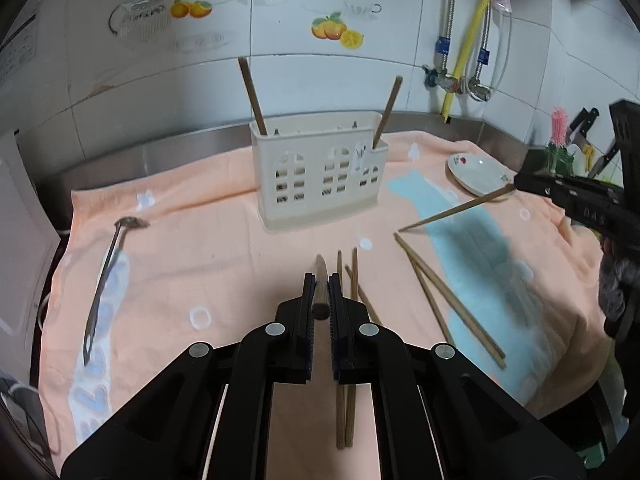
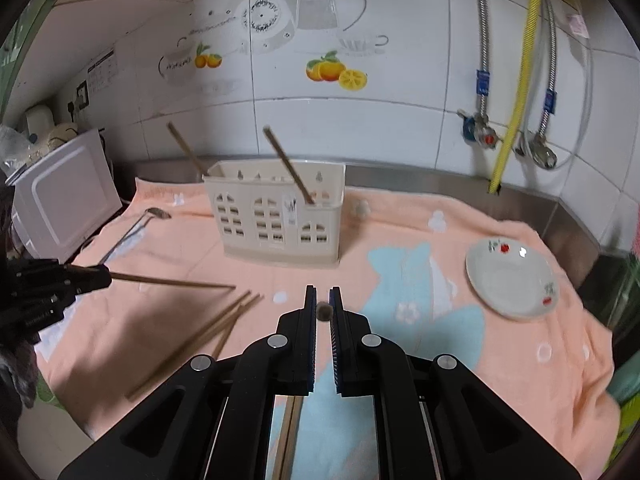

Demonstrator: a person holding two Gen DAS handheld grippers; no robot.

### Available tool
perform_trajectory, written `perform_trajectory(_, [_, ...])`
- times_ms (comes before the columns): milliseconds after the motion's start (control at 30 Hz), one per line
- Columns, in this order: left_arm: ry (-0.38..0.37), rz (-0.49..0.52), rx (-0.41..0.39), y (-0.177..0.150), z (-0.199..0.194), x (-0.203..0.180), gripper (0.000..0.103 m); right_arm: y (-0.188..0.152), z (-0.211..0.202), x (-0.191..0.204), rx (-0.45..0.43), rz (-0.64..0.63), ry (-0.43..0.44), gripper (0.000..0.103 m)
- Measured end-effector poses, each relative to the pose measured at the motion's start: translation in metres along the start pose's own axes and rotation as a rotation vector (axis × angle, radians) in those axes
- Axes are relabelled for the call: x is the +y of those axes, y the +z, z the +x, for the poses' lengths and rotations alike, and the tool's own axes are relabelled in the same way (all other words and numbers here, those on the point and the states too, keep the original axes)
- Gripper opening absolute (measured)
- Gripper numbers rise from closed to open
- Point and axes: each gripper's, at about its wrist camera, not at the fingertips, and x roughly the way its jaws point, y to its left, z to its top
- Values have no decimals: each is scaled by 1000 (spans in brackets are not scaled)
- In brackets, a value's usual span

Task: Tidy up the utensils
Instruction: 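Lift the chopstick upright with the right tool toward the caddy, then lower the chopstick into the cream caddy with the right tool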

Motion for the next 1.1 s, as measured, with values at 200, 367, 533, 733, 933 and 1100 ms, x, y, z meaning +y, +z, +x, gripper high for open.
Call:
perform_trajectory(200, [11, 40, -25, 34, -2, -5, 5, 54, 3, -9, -4, -5, 8, 6])
perform_trajectory(367, [14, 64, -51, 62, -6, -8, 5, 99, 0, -12, -39, -14, -1, 6])
perform_trajectory(533, [0, 63, -108, 98, -22, -9, 5, 139, -1, -10, -77, -19, -3, 6])
perform_trajectory(733, [34, 92, -205, 145, -43, -15, 5, 171, 8, -1, -102, -42, -18, 6])
perform_trajectory(933, [77, 99, -281, 181, -50, -15, 5, 182, 23, -1, -88, -41, -18, 6])
perform_trajectory(1100, [89, 50, -289, 195, -32, -2, 5, 182, 35, 1, -56, -54, -17, 6])
